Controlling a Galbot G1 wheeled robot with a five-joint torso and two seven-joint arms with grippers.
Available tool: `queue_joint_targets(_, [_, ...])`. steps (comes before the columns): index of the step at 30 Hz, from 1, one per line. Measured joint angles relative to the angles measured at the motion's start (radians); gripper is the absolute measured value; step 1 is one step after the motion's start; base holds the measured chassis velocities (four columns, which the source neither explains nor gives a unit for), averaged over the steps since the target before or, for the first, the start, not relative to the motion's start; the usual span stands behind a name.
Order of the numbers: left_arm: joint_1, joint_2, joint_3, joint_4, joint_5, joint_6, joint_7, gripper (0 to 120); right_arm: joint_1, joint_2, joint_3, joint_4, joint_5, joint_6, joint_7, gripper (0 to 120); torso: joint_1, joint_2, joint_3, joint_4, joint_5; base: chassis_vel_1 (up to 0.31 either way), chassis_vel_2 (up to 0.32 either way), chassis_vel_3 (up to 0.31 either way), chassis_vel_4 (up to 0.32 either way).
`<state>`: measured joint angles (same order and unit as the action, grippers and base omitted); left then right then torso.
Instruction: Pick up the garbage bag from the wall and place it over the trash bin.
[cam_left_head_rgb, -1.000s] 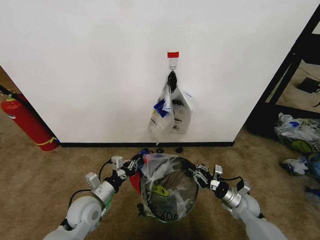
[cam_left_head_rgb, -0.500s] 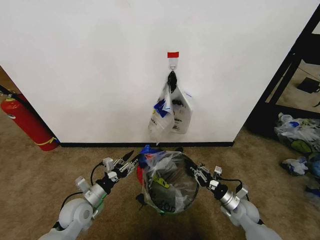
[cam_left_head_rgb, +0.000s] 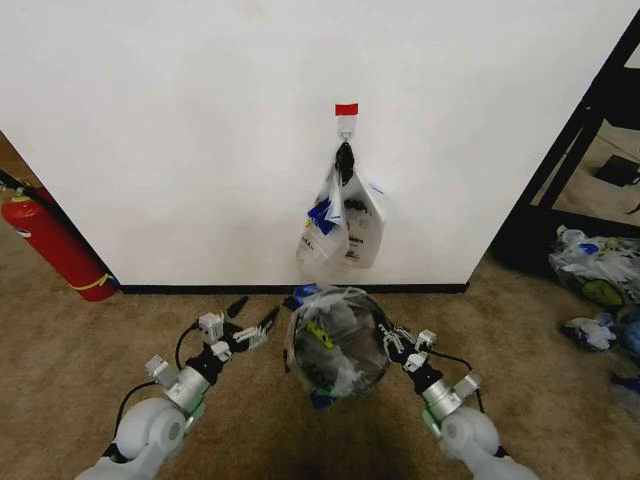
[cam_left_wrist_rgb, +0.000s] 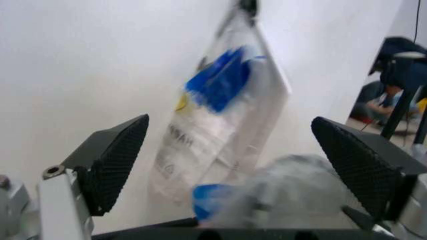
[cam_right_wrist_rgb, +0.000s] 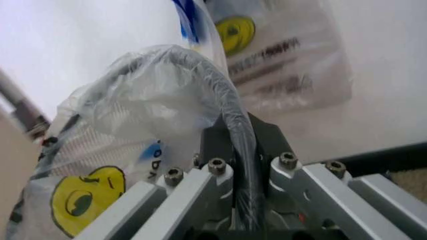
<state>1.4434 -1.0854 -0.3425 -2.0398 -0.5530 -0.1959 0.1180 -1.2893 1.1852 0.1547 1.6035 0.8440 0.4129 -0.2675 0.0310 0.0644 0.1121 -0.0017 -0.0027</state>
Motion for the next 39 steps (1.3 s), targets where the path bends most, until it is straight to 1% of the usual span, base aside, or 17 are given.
queue_joint_targets(2, [0.047, -0.036, 0.032, -0.055, 0.112, 0.016, -0.056, 85, -0.015, 0.021, -0.038, 0.035, -0.088, 0.049, 0.102, 1, 0.000, 0.000, 0.000, 0.0004, -0.0011, 0.000, 0.000, 0.000, 0.000])
queue_joint_targets(3, [0.057, -0.045, 0.042, -0.063, 0.139, 0.025, -0.071, 83, -0.016, 0.027, -0.050, 0.042, -0.108, 0.060, 0.128, 1, 0.000, 0.000, 0.000, 0.0004, -0.0011, 0.000, 0.000, 0.000, 0.000])
queue_joint_targets(5, [0.076, -0.061, 0.082, -0.073, 0.242, 0.069, -0.136, 74, -0.013, 0.046, -0.089, 0.060, -0.164, 0.097, 0.208, 1, 0.000, 0.000, 0.000, 0.0005, -0.0005, 0.000, 0.000, 0.000, 0.000])
queue_joint_targets(6, [0.076, -0.061, 0.082, -0.073, 0.242, 0.069, -0.136, 74, -0.013, 0.046, -0.089, 0.060, -0.164, 0.097, 0.208, 1, 0.000, 0.000, 0.000, 0.0005, -0.0005, 0.000, 0.000, 0.000, 0.000])
queue_joint_targets(7, [0.080, -0.064, 0.098, -0.075, 0.272, 0.087, -0.165, 70, -0.009, 0.054, -0.101, 0.060, -0.186, 0.112, 0.227, 1, 0.000, 0.000, 0.000, 0.0004, -0.0011, 0.000, 0.000, 0.000, 0.000])
queue_joint_targets(9, [0.089, -0.068, 0.139, -0.085, 0.313, 0.132, -0.232, 62, -0.002, 0.067, -0.115, 0.057, -0.223, 0.131, 0.246, 1, 0.000, 0.000, 0.000, 0.0004, -0.0007, 0.000, 0.000, 0.000, 0.000])
queue_joint_targets(10, [0.091, -0.068, 0.150, -0.090, 0.318, 0.145, -0.250, 58, -0.001, 0.069, -0.117, 0.054, -0.231, 0.135, 0.248, 1, 0.000, 0.000, 0.000, 0.0003, -0.0007, 0.000, 0.000, 0.000, 0.000])
queue_joint_targets(12, [0.097, -0.069, 0.206, -0.114, 0.321, 0.205, -0.347, 49, 0.003, 0.074, -0.126, 0.043, -0.253, 0.144, 0.247, 1, 0.000, 0.000, 0.000, 0.0004, -0.0006, 0.000, 0.000, 0.000, 0.000])
queue_joint_targets(13, [0.097, -0.069, 0.206, -0.114, 0.321, 0.205, -0.347, 49, 0.003, 0.074, -0.126, 0.043, -0.253, 0.144, 0.247, 1, 0.000, 0.000, 0.000, 0.0004, -0.0006, 0.000, 0.000, 0.000, 0.000])
queue_joint_targets(15, [0.090, -0.069, 0.256, -0.130, 0.299, 0.257, -0.422, 41, 0.005, 0.075, -0.132, 0.037, -0.265, 0.148, 0.236, 1, 0.000, 0.000, 0.000, 0.0002, -0.0008, 0.000, 0.000, 0.000, 0.000])
queue_joint_targets(17, [0.076, -0.074, 0.286, -0.141, 0.270, 0.300, -0.471, 32, 0.008, 0.079, -0.137, 0.029, -0.283, 0.154, 0.222, 1, 0.000, 0.000, 0.000, 0.0002, -0.0007, 0.000, 0.000, 0.000, 0.000])
queue_joint_targets(19, [0.064, -0.078, 0.302, -0.145, 0.259, 0.325, -0.490, 23, 0.011, 0.084, -0.138, 0.020, -0.304, 0.161, 0.212, 1, 0.000, 0.000, 0.000, 0.0001, -0.0008, 0.000, 0.000, 0.000, 0.000])
queue_joint_targets(20, [0.064, -0.078, 0.302, -0.145, 0.259, 0.325, -0.490, 23, 0.011, 0.084, -0.138, 0.020, -0.304, 0.161, 0.212, 1, 0.000, 0.000, 0.000, 0.0001, -0.0008, 0.000, 0.000, 0.000, 0.000])
queue_joint_targets(21, [0.056, -0.079, 0.307, -0.145, 0.256, 0.341, -0.498, 20, 0.012, 0.086, -0.138, 0.016, -0.315, 0.166, 0.200, 1, 0.000, 0.000, 0.000, 0.0002, -0.0007, 0.000, 0.000, 0.000, 0.000])
queue_joint_targets(26, [0.029, -0.086, 0.314, -0.126, 0.268, 0.399, -0.550, 0, 0.011, 0.092, -0.137, 0.018, -0.362, 0.185, 0.151, 1, 0.000, 0.000, 0.000, 0.0003, -0.0007, 0.000, 0.000, 0.000, 0.000])
queue_joint_targets(32, [-0.003, -0.092, 0.348, -0.083, 0.266, 0.459, -0.637, 0, 0.006, 0.098, -0.124, 0.030, -0.424, 0.212, 0.102, 1, 0.000, 0.000, 0.000, 0.0003, -0.0007, 0.000, 0.000, 0.000, 0.000])
queue_joint_targets(39, [-0.052, -0.115, 0.358, -0.007, 0.310, 0.491, -0.689, 0, -0.012, 0.105, -0.133, 0.046, -0.433, 0.216, 0.090, 1, 0.000, 0.000, 0.000, 0.0003, -0.0007, 0.000, 0.000, 0.000, 0.000])
